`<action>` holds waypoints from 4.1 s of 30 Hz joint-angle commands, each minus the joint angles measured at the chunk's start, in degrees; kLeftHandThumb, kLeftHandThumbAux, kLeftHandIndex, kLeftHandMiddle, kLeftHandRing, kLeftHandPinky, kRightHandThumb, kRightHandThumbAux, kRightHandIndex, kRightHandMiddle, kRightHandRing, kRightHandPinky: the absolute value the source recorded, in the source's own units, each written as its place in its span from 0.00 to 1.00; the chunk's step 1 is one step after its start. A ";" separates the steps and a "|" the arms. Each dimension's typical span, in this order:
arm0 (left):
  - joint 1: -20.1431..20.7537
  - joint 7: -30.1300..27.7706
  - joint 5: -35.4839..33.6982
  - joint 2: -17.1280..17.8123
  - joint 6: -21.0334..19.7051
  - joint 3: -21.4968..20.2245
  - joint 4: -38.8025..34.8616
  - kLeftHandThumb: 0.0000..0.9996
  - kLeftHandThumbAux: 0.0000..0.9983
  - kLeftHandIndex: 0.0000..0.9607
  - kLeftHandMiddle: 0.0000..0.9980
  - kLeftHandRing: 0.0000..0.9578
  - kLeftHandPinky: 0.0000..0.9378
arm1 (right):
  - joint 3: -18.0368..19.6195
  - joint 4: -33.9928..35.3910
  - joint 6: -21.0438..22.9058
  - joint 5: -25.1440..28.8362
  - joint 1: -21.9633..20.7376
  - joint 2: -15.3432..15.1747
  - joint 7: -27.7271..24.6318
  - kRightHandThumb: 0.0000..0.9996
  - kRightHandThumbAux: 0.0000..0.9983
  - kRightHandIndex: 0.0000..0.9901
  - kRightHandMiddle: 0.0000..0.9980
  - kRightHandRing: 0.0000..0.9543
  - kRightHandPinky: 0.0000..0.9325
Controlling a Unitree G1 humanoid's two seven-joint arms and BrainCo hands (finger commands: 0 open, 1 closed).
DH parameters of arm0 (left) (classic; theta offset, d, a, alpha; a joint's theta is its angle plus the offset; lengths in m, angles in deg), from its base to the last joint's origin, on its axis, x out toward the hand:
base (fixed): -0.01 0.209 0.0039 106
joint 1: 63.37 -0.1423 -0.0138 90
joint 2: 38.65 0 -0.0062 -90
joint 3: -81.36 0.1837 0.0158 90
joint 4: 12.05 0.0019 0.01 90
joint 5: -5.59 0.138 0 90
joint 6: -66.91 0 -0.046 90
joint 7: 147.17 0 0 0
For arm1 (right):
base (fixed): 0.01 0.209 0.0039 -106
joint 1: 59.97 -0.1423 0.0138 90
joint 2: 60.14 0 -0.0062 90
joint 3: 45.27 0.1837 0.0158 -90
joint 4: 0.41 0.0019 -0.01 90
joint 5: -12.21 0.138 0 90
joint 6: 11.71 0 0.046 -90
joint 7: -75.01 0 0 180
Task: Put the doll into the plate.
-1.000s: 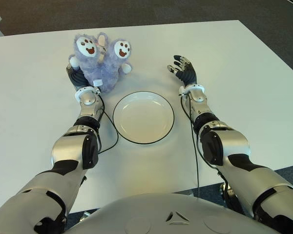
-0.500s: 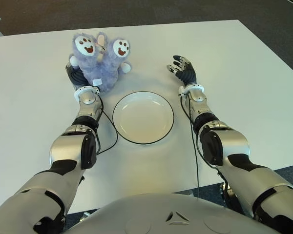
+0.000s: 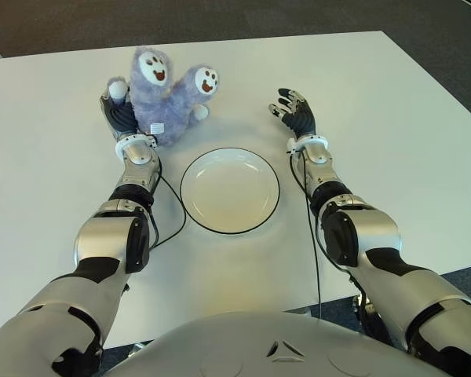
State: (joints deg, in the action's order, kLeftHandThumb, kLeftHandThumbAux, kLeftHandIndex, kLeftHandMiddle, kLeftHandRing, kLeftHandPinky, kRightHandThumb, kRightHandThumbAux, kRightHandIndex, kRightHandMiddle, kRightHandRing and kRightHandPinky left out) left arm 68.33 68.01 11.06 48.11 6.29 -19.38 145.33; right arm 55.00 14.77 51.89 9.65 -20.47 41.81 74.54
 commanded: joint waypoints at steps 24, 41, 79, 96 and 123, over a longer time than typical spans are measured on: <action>-5.90 6.86 7.14 0.55 3.34 3.22 -13.27 0.75 0.69 0.46 0.85 0.89 0.91 | 0.29 -1.65 2.10 0.17 1.94 0.18 -1.36 0.46 0.85 0.19 0.14 0.11 0.13; -9.22 9.47 13.25 1.26 0.81 5.18 -22.28 0.74 0.69 0.46 0.84 0.89 0.91 | -0.27 -1.74 2.15 -0.46 2.06 0.01 -0.96 0.40 0.84 0.17 0.12 0.09 0.12; -11.72 7.69 16.80 1.23 -0.59 6.61 -32.53 0.73 0.69 0.46 0.82 0.88 0.92 | -0.55 -1.83 2.01 -0.60 2.29 0.17 -0.06 0.34 0.84 0.18 0.13 0.10 0.13; -15.28 5.07 17.33 1.42 -4.42 6.77 -41.98 0.73 0.69 0.46 0.79 0.87 0.88 | 0.13 -1.86 2.11 -0.12 2.23 0.52 -0.63 0.43 0.85 0.21 0.14 0.11 0.14; -20.19 5.89 24.20 0.07 -5.87 7.46 -54.26 0.74 0.69 0.46 0.85 0.91 0.91 | 0.41 -1.87 2.49 0.18 1.95 0.75 -1.15 0.46 0.86 0.19 0.14 0.12 0.13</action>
State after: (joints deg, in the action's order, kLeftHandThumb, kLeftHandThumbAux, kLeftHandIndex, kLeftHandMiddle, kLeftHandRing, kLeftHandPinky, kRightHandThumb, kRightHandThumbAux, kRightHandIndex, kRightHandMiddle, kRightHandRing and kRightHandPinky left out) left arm 49.21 73.26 34.39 48.76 0.72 -11.98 92.21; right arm 55.05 14.78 51.93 9.66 -20.47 41.66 73.58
